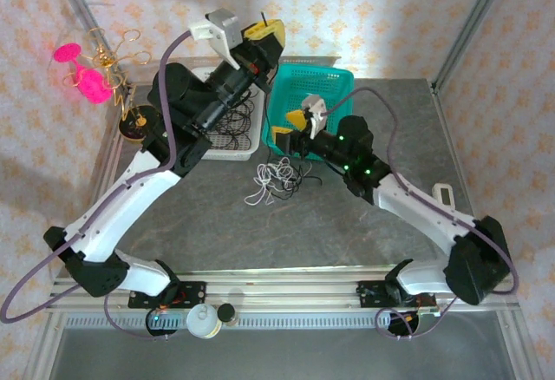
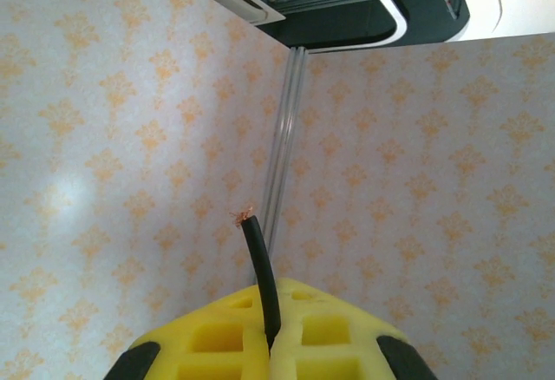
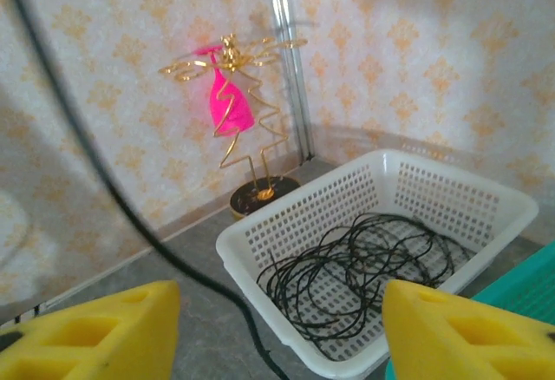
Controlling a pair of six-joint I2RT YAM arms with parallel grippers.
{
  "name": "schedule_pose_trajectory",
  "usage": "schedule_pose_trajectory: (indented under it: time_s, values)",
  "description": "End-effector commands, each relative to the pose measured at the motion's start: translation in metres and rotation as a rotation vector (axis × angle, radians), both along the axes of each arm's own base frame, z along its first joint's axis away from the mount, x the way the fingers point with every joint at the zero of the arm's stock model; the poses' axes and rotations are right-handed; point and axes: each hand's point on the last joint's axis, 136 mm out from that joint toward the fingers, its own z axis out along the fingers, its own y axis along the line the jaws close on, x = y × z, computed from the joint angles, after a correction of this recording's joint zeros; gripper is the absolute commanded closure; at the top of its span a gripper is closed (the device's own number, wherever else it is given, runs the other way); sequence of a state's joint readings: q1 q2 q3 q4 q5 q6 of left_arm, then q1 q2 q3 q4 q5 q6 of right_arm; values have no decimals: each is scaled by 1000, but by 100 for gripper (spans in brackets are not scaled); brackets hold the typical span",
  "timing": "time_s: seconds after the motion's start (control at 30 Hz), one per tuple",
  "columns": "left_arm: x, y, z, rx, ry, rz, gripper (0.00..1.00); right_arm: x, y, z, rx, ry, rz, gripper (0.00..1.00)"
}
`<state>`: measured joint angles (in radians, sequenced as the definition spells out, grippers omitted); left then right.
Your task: Untangle the cables
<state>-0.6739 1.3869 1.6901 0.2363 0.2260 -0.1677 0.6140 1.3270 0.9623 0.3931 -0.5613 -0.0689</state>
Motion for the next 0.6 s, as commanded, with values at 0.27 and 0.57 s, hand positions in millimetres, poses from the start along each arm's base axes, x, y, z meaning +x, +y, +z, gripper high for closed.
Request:
schedule_pose_trajectory:
  time_s: [0.27, 0.57]
  values:
    - [-27, 27, 29, -94, -39, -9, 100, -49, 36, -8, -53, -144, 411, 38]
    - [-20, 29, 18, -63, -1, 32, 100, -19, 42, -24, -109, -125, 370, 96]
